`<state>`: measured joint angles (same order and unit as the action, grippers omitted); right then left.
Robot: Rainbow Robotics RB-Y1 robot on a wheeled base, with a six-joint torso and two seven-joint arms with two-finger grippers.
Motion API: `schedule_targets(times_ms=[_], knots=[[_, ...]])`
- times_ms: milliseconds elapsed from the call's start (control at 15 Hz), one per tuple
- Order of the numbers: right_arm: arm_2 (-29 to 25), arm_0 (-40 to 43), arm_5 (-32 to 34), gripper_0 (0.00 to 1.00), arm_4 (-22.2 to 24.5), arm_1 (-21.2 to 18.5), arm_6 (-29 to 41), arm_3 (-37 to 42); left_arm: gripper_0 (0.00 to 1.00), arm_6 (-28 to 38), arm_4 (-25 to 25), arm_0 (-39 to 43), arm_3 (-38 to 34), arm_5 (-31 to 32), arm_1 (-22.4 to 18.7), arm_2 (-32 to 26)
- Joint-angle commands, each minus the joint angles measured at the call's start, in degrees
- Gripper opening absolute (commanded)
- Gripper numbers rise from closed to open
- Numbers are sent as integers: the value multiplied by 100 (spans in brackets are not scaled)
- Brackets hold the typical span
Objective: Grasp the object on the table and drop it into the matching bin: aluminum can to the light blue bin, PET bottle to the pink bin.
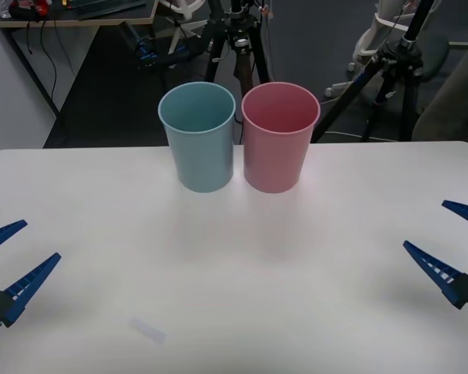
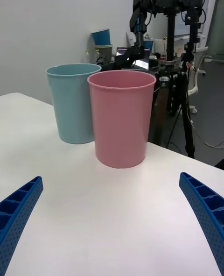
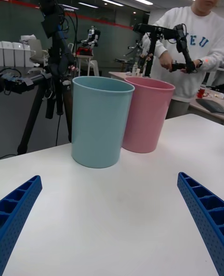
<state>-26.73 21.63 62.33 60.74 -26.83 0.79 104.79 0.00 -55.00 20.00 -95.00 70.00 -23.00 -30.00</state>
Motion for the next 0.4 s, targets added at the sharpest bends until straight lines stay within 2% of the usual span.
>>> schedule_targets(times_ms=[67, 400], knots=[[-193, 184, 157, 100, -115, 2, 9, -2, 100, 0, 0, 0, 0, 0, 0, 0], [-210, 298, 130, 100, -115, -7, -17, -2, 100, 0, 0, 0, 0, 0, 0, 0]])
